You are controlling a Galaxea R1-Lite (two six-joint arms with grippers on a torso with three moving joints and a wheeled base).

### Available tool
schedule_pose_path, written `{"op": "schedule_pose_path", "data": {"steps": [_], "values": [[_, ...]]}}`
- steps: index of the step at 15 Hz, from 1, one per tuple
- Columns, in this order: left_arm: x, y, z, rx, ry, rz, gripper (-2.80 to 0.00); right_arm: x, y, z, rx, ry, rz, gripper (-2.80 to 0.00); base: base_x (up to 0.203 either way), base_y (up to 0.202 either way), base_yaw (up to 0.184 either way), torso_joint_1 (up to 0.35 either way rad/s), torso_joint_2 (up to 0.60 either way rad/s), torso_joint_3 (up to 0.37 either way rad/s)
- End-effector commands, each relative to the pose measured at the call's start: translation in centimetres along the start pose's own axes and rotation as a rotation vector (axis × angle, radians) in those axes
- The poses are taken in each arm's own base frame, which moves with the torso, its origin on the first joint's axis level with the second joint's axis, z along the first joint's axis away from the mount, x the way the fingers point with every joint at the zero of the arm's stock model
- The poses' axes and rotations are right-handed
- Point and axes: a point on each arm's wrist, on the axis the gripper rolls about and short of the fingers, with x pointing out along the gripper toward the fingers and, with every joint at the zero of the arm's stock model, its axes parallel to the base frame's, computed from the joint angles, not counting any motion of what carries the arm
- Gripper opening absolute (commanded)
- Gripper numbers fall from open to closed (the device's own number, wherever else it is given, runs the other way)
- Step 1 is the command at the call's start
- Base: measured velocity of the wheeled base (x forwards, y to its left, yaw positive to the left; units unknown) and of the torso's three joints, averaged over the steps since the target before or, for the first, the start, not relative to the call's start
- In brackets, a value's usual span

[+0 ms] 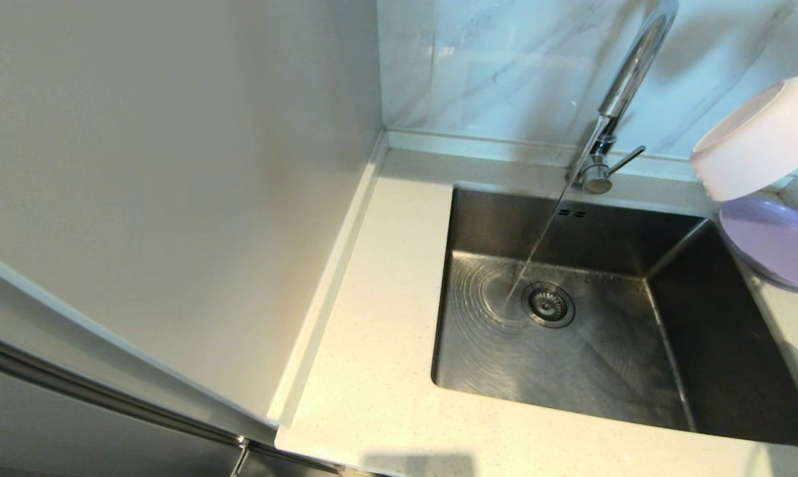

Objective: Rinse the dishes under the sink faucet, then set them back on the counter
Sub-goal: Place the bowl on the table

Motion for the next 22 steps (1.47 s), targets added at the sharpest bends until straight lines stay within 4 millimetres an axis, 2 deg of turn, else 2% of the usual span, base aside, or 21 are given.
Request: {"op": "schedule_pose_path", "data": {"steps": [1, 3, 5, 7, 8, 9, 10, 12, 15, 16, 17, 19, 22], "values": [[0.0, 0.0, 0.0, 0.0, 0.0, 0.001, -2.8, 0.0, -1.6, 0.3, 0.046, 0.011, -0.025, -2.8, 0.0, 0.0, 0.0, 0.0, 0.0, 0.0], [0.0, 0.0, 0.0, 0.0, 0.0, 0.001, -2.8, 0.7, 2.1, -0.4, -0.078, 0.053, 0.057, -2.8, 0.0, 0.0, 0.0, 0.0, 0.0, 0.0], [0.0, 0.0, 0.0, 0.0, 0.0, 0.001, -2.8, 1.4, 7.2, -1.7, -0.229, 0.109, 0.157, -2.8, 0.0, 0.0, 0.0, 0.0, 0.0, 0.0], [0.0, 0.0, 0.0, 0.0, 0.0, 0.001, -2.8, 1.1, 12.3, -3.8, -0.368, 0.144, 0.242, -2.8, 0.0, 0.0, 0.0, 0.0, 0.0, 0.0], [0.0, 0.0, 0.0, 0.0, 0.0, 0.001, -2.8, 0.7, 14.2, -4.8, -0.415, 0.152, 0.267, -2.8, 0.0, 0.0, 0.0, 0.0, 0.0, 0.0], [0.0, 0.0, 0.0, 0.0, 0.0, 0.001, -2.8, 0.6, 14.5, -5.0, -0.423, 0.156, 0.269, -2.8, 0.0, 0.0, 0.0, 0.0, 0.0, 0.0], [0.0, 0.0, 0.0, 0.0, 0.0, -0.001, -2.8, 0.5, 13.8, -4.8, -0.397, 0.154, 0.246, -2.8, 0.0, 0.0, 0.0, 0.0, 0.0, 0.0], [0.0, 0.0, 0.0, 0.0, 0.0, 0.001, -2.8, -0.1, 9.8, -3.6, -0.263, 0.124, 0.152, -2.8, 0.0, 0.0, 0.0, 0.0, 0.0, 0.0], [0.0, 0.0, 0.0, 0.0, 0.0, 0.001, -2.8, -1.5, 2.1, -2.2, -0.021, 0.081, -0.014, -2.8, 0.0, 0.0, 0.0, 0.0, 0.0, 0.0], [0.0, 0.0, 0.0, 0.0, 0.0, 0.001, -2.8, -1.9, 0.2, -2.1, 0.022, 0.081, -0.057, -2.8, 0.0, 0.0, 0.0, 0.0, 0.0, 0.0], [0.0, 0.0, 0.0, 0.0, 0.0, 0.0, -2.8, -2.0, -0.9, -2.0, 0.035, 0.086, -0.079, -2.8, 0.0, 0.0, 0.0, 0.0, 0.0, 0.0], [0.0, 0.0, 0.0, 0.0, 0.0, 0.001, -2.8, -1.5, 0.8, -2.2, -0.03, 0.109, -0.047, -2.8, 0.0, 0.0, 0.0, 0.0, 0.0, 0.0], [0.0, 0.0, 0.0, 0.0, 0.0, 0.001, -2.8, -0.6, 7.6, -4.1, -0.254, 0.174, 0.081, -2.8, 0.0, 0.0, 0.0, 0.0, 0.0, 0.0]]}}
